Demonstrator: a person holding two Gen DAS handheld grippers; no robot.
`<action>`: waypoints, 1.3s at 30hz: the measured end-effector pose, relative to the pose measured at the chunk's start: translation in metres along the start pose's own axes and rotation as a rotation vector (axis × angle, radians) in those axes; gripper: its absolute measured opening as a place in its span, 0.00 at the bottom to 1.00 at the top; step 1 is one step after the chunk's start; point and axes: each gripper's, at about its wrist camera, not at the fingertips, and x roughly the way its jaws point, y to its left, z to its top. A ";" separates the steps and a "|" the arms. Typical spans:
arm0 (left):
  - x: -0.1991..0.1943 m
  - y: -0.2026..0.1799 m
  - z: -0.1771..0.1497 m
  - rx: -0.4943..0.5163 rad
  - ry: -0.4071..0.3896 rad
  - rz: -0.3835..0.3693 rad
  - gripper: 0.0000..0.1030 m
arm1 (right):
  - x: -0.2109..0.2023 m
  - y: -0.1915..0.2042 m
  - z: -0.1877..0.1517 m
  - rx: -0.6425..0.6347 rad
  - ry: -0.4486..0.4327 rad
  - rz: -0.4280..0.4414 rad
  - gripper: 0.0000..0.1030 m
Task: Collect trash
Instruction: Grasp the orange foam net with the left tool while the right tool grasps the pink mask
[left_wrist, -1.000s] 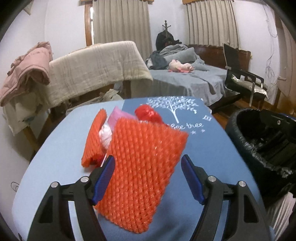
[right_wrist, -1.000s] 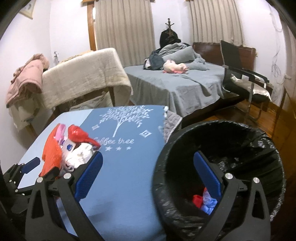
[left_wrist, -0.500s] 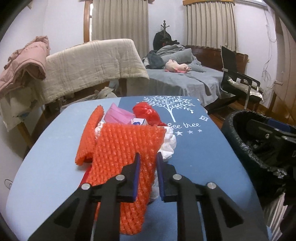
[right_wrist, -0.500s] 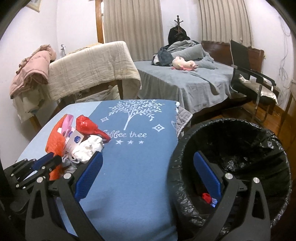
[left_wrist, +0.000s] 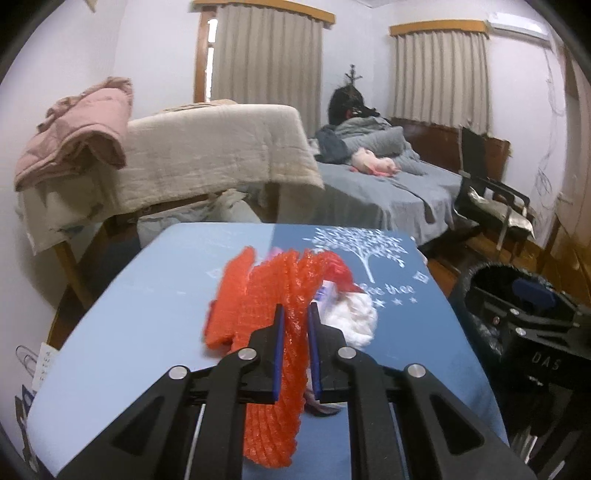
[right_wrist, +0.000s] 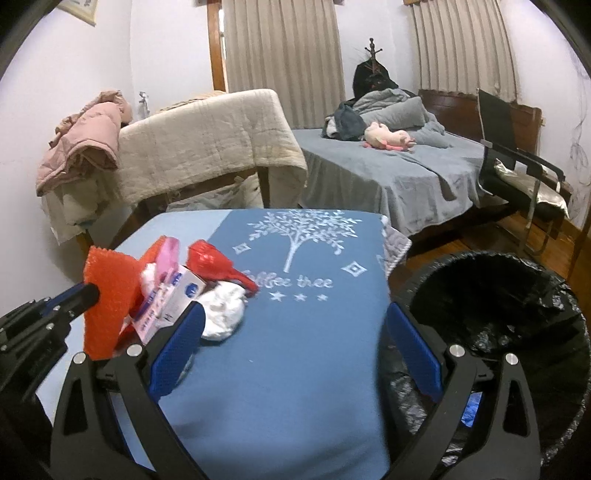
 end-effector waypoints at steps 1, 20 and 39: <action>-0.002 0.005 0.002 -0.009 -0.006 0.011 0.11 | 0.001 0.003 0.001 -0.002 -0.003 0.003 0.93; 0.018 0.094 0.016 -0.100 -0.009 0.183 0.11 | 0.051 0.092 0.035 -0.109 0.000 0.142 0.82; 0.054 0.122 0.016 -0.160 0.033 0.176 0.11 | 0.137 0.136 0.031 -0.202 0.164 0.243 0.21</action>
